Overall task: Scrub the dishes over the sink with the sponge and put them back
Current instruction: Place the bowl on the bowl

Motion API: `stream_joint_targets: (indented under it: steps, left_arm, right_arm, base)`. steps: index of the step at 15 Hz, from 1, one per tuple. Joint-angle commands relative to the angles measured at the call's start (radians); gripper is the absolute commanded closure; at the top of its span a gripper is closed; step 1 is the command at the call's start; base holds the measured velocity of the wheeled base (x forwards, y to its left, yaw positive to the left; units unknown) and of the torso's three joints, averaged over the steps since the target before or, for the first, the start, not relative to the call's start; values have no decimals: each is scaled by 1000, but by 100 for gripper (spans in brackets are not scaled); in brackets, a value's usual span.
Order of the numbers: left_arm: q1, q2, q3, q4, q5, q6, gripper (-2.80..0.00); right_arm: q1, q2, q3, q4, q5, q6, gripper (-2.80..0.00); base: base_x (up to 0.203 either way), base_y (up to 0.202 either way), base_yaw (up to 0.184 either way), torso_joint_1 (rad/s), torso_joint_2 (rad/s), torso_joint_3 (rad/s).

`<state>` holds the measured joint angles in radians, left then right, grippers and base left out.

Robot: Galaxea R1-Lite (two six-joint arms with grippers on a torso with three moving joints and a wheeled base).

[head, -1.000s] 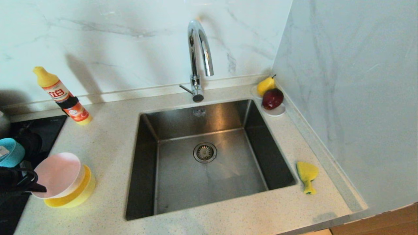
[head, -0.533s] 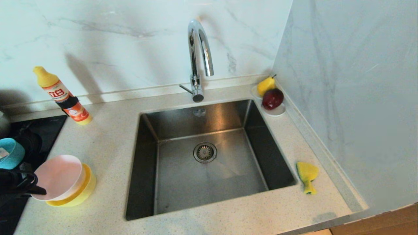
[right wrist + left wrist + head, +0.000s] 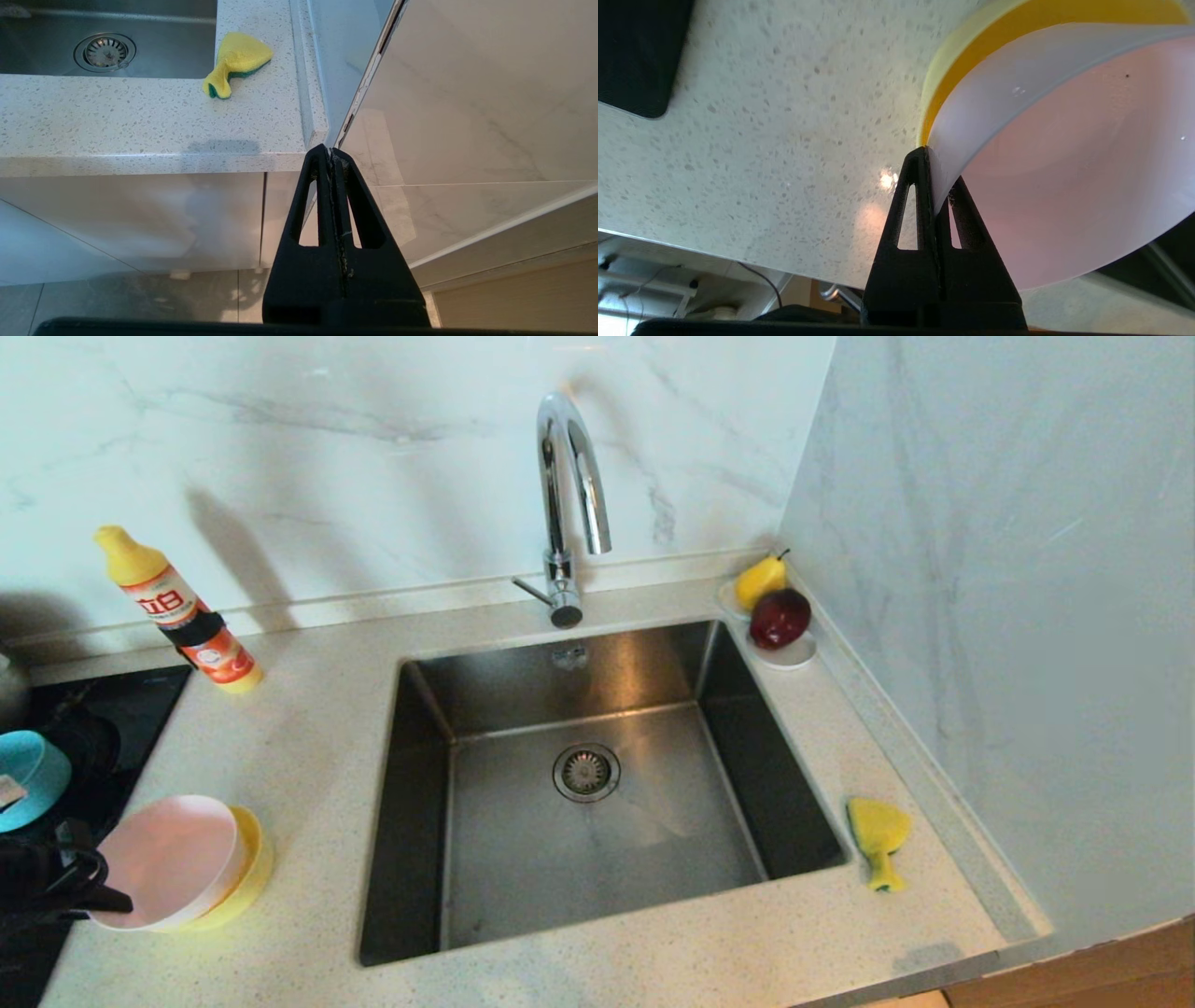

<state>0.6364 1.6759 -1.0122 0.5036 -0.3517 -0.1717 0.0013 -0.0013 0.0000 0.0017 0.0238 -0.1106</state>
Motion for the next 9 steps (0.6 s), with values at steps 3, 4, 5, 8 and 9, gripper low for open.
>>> stream_joint_targets:
  steps: [3, 4, 5, 8, 9]
  left_arm:
    - [0, 10, 20, 3, 0, 0, 0]
    - [0, 14, 15, 3, 0, 0, 0]
    - [0, 18, 10, 1, 5, 0, 0]
    - [0, 45, 17, -58, 47, -1, 0]
    - [1, 50, 20, -66, 49, -2, 0]
  right_arm:
    - [0, 0, 0, 0, 1, -1, 0]
    - [0, 0, 0, 0, 1, 0, 0]
    - [0, -1, 0, 0, 1, 0, 0]
    - [0, 0, 0, 0, 1, -1, 0]
    - [0, 0, 0, 0, 1, 0, 0]
  base:
    - [0, 0, 0, 0, 0, 0]
    - [0, 0, 0, 0, 0, 0]
    - [0, 0, 0, 0, 0, 0]
    - [0, 0, 0, 0, 0, 0]
    - [0, 0, 0, 0, 0, 0]
